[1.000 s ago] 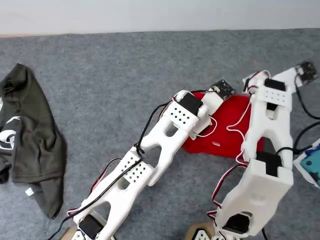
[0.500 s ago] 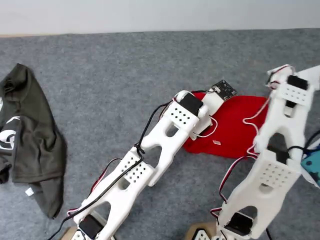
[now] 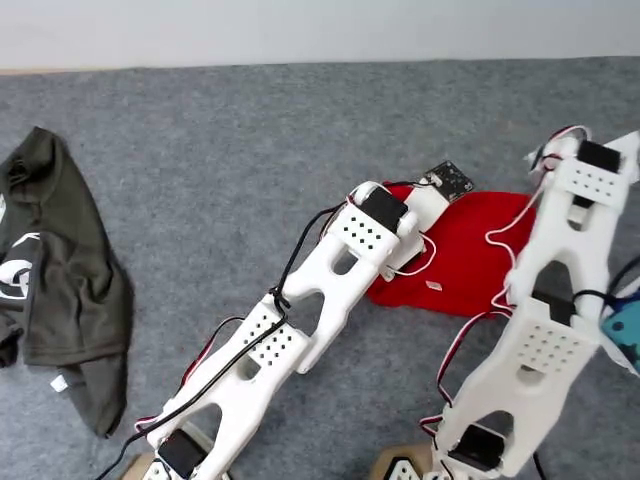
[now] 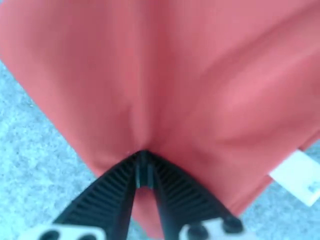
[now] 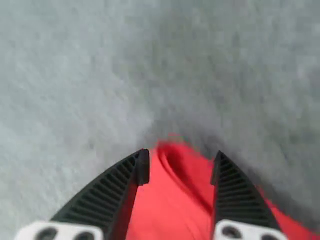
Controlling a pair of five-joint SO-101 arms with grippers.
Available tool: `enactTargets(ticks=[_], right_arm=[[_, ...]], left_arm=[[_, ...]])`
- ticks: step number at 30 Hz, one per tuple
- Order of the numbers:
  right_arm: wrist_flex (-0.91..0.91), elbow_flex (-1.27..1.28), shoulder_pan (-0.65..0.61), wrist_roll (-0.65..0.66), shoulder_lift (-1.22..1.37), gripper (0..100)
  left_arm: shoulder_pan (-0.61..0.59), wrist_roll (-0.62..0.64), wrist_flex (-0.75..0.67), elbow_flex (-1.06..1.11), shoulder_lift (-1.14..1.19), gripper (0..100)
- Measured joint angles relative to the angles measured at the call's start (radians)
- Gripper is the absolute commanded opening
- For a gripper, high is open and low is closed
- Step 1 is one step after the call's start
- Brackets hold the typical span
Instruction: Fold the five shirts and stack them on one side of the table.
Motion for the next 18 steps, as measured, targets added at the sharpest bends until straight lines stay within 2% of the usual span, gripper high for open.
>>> enactTargets(ticks=[7, 18], right_arm=[[0.144, 0.0, -0.064, 0.002, -0.038, 20.8], [0.143, -0.002, -0.101, 0.003, 0.011, 20.8]], left_arm=[[0.0, 0.0, 0.0, 0.0, 0.0, 0], [0.0, 0.0, 0.0, 0.0, 0.0, 0]])
